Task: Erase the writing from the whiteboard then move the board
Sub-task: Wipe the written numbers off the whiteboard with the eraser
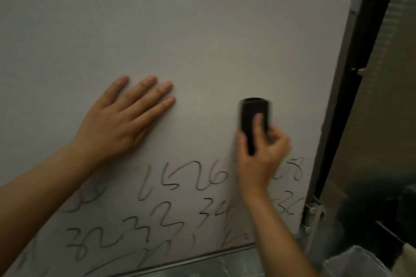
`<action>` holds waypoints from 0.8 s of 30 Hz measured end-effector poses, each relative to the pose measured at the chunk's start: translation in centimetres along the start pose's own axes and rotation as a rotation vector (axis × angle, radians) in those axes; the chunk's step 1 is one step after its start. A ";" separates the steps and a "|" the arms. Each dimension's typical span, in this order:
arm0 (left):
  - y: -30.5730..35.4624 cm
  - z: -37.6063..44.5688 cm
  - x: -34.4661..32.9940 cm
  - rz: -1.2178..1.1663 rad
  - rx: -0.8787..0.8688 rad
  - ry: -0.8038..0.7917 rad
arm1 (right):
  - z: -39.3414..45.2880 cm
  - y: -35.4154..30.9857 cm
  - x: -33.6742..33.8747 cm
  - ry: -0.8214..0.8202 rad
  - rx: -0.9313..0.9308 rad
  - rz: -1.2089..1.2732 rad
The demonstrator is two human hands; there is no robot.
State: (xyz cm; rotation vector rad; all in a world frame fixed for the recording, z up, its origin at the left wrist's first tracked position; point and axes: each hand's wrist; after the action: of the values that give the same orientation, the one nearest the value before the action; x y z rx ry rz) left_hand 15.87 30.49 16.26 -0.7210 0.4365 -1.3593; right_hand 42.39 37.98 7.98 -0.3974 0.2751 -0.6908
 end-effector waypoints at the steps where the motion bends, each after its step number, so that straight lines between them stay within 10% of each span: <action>1: -0.8 -0.9 0.4 0.002 -0.010 -0.009 | 1.0 1.4 0.9 0.057 -0.114 -0.005; 9: -8.9 -8.3 3.4 0.057 -0.041 -0.043 | 3.8 4.3 1.5 0.275 -0.567 0.075; 24: -17.1 -20.3 8.4 0.109 0.187 -0.161 | -15.8 -23.4 -11.7 -0.173 0.240 0.038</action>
State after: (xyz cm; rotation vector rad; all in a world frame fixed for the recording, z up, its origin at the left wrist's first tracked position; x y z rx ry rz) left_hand -8.58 17.16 14.56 -0.6367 0.2140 -1.2116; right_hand 14.74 25.19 5.62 -0.2202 0.0348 -0.6390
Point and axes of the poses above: each hand's wrist, its own z-axis towards the middle knuckle, its own x-axis out of the back of the hand, y = z × x, and after that the axes turned 4 degrees about z, right-handed
